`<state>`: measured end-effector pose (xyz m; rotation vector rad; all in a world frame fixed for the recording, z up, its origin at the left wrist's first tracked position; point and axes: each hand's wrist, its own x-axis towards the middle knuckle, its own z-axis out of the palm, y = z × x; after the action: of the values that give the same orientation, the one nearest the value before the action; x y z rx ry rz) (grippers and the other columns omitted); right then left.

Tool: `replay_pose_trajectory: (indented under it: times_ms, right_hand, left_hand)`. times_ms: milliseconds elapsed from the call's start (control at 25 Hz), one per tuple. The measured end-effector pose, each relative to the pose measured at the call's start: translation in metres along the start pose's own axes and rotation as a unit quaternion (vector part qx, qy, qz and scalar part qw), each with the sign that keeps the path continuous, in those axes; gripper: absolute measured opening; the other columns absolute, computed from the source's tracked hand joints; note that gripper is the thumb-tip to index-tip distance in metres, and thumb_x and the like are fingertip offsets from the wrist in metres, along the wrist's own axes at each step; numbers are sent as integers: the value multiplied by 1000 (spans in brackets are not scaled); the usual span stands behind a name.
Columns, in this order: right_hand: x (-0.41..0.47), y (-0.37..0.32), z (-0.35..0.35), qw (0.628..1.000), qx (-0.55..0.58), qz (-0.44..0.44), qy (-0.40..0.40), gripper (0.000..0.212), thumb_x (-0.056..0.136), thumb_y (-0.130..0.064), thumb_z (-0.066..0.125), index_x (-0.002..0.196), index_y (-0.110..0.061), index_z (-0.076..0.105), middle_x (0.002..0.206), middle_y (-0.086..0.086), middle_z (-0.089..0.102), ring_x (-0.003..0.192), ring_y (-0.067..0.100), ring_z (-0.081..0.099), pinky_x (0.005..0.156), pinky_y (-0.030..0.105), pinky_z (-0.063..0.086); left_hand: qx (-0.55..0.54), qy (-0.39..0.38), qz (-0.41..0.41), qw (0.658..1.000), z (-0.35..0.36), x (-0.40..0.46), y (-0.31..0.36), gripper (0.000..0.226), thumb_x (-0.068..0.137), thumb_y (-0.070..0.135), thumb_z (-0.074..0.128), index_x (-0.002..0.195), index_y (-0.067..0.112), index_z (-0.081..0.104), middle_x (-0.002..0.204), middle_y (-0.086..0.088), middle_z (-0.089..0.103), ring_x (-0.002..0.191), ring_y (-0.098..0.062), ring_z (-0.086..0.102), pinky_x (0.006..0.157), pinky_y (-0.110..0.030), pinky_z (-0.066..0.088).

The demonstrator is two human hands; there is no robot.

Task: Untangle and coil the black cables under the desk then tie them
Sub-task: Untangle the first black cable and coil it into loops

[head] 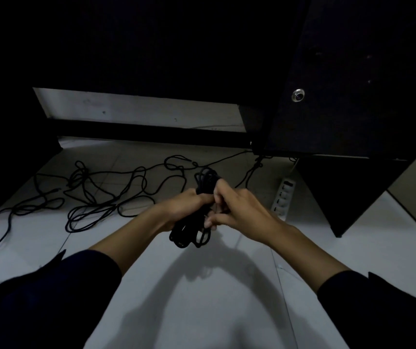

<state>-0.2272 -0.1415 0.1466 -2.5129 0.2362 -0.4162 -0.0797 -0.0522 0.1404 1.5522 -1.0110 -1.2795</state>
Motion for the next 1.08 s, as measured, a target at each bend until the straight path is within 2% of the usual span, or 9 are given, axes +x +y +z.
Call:
replay_pose_trajectory:
  times_ms: [120,200,320,440,520,720,880,960,1080]
  right_hand:
    - [3,-2,-7,997,-68,-30,3,28,82,-29,67,79,-16,43,72,-11,49,64,3,46,55,14,33]
    - [6,-1,-9,996,-75,-41,-17,19,81,-21,62,79,-14,44,74,-10,46,64,3,43,56,15,32]
    - [10,9,-11,994,-102,-37,-31,13,84,-13,57,84,-14,44,77,-4,51,65,7,46,57,20,35]
    - [21,25,-11,993,-106,-31,-46,9,91,-18,55,92,-16,46,86,-4,58,74,11,54,63,29,43]
    - [32,40,-9,992,-105,-44,-48,7,94,-22,55,95,-15,53,90,-6,59,79,10,56,66,28,44]
    - [57,70,-9,982,-160,-69,-78,25,99,-29,48,90,-7,58,82,-1,52,73,11,48,65,25,33]
    - [62,74,0,977,-181,-110,-8,26,99,-21,42,101,0,59,85,11,50,73,17,45,63,23,30]
    - [61,74,-2,967,-220,-127,2,18,95,-9,47,108,-6,59,85,7,43,71,13,38,58,26,33]
    - [64,73,-12,937,-309,-160,-12,28,87,-1,59,112,-13,58,90,7,44,74,13,39,52,29,35]
  left_hand:
    - [-39,29,3,999,4,0,-1,25,91,20,53,69,11,60,55,-2,56,50,-11,53,48,-21,44]
    - [-70,43,-2,997,7,2,-5,27,91,21,54,65,16,58,53,1,52,50,-10,45,50,-22,37]
    - [-159,35,-21,987,10,5,-13,21,92,28,57,73,20,62,58,2,47,54,-10,38,57,-25,30]
    - [-219,25,-44,974,-2,8,-20,17,94,33,57,84,21,64,61,2,47,52,-9,40,54,-22,33]
    - [-263,24,-56,963,-12,13,-24,16,93,35,58,89,20,63,59,5,49,48,-6,45,47,-17,39]
    - [-314,11,-72,947,-31,19,-36,24,78,40,71,63,24,62,58,8,48,50,-4,45,55,-18,40]
    - [-283,-14,-84,955,-43,26,-36,16,73,23,76,59,17,71,65,-4,66,67,-19,70,62,-29,59]
    - [-260,-31,-136,955,-46,37,-33,25,78,13,73,53,16,67,53,0,58,54,-12,64,53,-22,54]
    - [-173,-56,-203,962,-44,58,-29,26,86,8,66,61,14,63,49,4,47,41,-5,46,44,-17,45]
